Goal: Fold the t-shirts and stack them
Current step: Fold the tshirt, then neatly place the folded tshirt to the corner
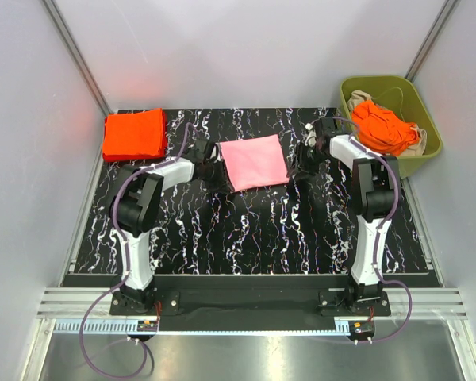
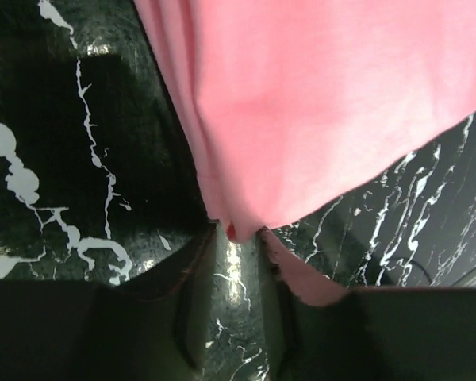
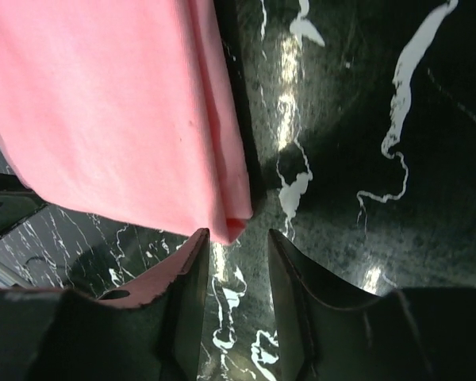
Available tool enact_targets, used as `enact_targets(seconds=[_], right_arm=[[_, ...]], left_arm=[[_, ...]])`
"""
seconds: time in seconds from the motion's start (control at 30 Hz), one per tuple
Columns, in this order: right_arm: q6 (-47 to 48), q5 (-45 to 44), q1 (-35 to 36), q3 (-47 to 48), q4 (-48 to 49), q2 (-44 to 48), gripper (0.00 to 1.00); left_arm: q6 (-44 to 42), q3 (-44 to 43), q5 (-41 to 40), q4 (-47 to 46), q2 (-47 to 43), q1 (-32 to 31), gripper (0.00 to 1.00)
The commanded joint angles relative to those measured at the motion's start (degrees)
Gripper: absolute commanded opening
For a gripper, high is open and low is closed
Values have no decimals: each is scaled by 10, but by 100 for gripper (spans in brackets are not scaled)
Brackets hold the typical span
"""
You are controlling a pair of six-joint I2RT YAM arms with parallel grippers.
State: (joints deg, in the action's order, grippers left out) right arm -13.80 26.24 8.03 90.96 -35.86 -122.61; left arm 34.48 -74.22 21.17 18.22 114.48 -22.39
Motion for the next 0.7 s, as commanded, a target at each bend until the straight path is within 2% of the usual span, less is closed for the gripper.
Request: enact_targets(seconds=[0.0, 0.07, 0.1, 0.13, 0.23, 0.27, 0.33, 0.37, 0.43, 0.5, 0.67], right_arm=[[22, 11, -2, 39, -1, -16, 43], [26, 21, -1, 39, 0, -25, 43], [26, 25, -1, 38, 1, -26, 43], [26, 31, -1, 36, 1, -27, 43], [25, 48, 0, 23, 3, -31, 36], [23, 51, 0, 17, 6, -25, 29], [16, 52, 0, -4, 17, -10, 21], [8, 54, 0, -30, 31, 10, 12], [5, 67, 1, -70, 59, 31, 2], [-14, 53, 3, -94, 69, 57, 0], [-58, 42, 22, -227, 132, 139, 0]], left_arm=[[-4, -18, 12, -25, 12, 1, 25], [-6, -17, 12, -22, 14, 2, 13], [-7, -17, 13, -20, 15, 3, 2], [-10, -17, 14, -15, 15, 3, 0], [-17, -10, 7, 0, 7, 8, 0], [-19, -6, 2, 3, -1, 9, 0], [-27, 0, 0, 16, -8, 10, 0], [-31, 4, -6, 23, -16, 11, 0], [-47, 7, -14, 48, -28, 11, 0], [-56, 18, -24, 62, -47, 11, 0], [-65, 71, -39, 98, -117, 7, 0]])
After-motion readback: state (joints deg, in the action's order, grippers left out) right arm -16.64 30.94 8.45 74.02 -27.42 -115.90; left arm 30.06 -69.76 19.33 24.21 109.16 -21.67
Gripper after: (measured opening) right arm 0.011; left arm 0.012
